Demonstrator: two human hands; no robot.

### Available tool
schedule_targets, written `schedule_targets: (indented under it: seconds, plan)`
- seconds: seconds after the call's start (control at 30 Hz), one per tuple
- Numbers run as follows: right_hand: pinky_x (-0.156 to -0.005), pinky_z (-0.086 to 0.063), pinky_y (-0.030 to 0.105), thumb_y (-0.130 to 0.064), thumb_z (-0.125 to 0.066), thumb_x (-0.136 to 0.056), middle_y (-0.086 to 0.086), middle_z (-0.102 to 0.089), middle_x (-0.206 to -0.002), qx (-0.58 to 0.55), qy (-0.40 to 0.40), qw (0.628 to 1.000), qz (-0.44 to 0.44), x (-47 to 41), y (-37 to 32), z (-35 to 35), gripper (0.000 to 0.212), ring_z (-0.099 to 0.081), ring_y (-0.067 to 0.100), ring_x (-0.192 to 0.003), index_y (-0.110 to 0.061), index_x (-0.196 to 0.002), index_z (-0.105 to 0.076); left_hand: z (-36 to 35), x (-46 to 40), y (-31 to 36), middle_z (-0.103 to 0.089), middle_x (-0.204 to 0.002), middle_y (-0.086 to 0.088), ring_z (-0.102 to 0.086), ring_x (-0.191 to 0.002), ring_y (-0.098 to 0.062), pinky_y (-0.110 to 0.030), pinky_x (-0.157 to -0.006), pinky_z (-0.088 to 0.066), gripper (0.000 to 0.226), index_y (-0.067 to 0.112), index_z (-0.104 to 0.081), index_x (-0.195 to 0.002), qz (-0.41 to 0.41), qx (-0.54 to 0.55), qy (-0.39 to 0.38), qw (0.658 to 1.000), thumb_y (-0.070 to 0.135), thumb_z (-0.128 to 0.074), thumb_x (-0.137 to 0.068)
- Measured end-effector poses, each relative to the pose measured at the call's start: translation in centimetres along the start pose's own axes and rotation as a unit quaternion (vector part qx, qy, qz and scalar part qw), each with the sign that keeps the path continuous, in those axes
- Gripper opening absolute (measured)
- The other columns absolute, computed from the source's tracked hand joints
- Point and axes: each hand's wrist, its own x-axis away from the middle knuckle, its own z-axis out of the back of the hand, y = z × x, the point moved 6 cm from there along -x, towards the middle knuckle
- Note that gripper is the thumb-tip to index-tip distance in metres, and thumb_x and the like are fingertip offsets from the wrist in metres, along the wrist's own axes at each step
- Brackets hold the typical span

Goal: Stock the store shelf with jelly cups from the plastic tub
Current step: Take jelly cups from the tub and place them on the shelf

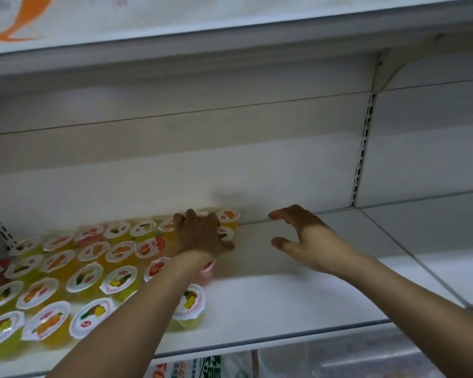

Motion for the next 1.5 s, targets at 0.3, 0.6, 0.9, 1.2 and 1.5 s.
schedule_targets:
  seconds: [0.3,0.6,0.9,1.2,1.5]
  plan:
    - [-0.083,-0.049,0.031,-0.044,-0.047,-0.095,-0.01,-0.049,-0.131,0.112,0.079,0.99,0.035,2.6,1.1,1.9,0.048,-0.051,0.012,-0.117,-0.035,-0.141,-0.035,4.2,3.6,1.7,-0.059,-0.12,-0.002,-0.051,-0.114,-0.028,-0.04,-0.093,-0.036,0.076,0.02,-0.052,-0.13,-0.085,0.076,0.166,0.979,0.073,-0.037,-0.077]
    - [-0.078,-0.045,0.026,-0.044,-0.044,-0.088,-0.001,-0.053,-0.128,0.101,0.167,0.98,0.027,11.4,8.5,7.4,0.053,-0.056,0.02,-0.108,-0.022,-0.136,-0.046,6.2,11.2,15.0,-0.045,-0.139,0.001,-0.042,-0.125,-0.018,-0.034,-0.1,-0.036,0.066,0.027,-0.036,-0.141,-0.194,0.21,0.2,0.937,0.062,-0.045,-0.087]
    - [-0.078,-0.051,0.036,-0.036,-0.052,-0.093,-0.005,-0.05,-0.13,0.103,0.106,0.977,-0.156,28.0,23.9,11.3,0.043,-0.051,0.017,-0.116,-0.029,-0.135,-0.046,1.1,18.1,36.9,-0.049,-0.126,0.009,-0.049,-0.114,-0.012,-0.031,-0.092,-0.042,0.054,0.029,-0.047,-0.131,-0.329,0.315,0.06,0.888,0.051,-0.056,-0.083]
    - [-0.091,-0.047,0.032,-0.04,-0.055,-0.09,-0.005,-0.043,-0.137,0.11,-0.05,0.926,-0.357,43.4,39.1,13.1,0.047,-0.045,0.016,-0.127,-0.03,-0.135,-0.044,-5.9,25.2,54.4,-0.044,-0.137,0.012,-0.043,-0.126,-0.01,-0.031,-0.1,-0.039,0.056,0.034,-0.042,-0.136,-0.37,0.321,-0.143,0.86,0.055,-0.056,-0.087]
    - [-0.089,-0.041,0.035,-0.038,-0.059,-0.084,0.006,-0.049,-0.125,0.224,-0.264,0.877,-0.333,49.6,44.7,8.8,0.054,-0.043,0.027,-0.119,-0.021,-0.133,-0.045,-15.7,29.5,62.5,-0.054,-0.125,-0.007,-0.055,-0.11,-0.031,-0.037,-0.089,-0.039,0.059,0.017,-0.043,-0.132,-0.436,0.001,-0.218,0.873,0.053,-0.052,-0.087]
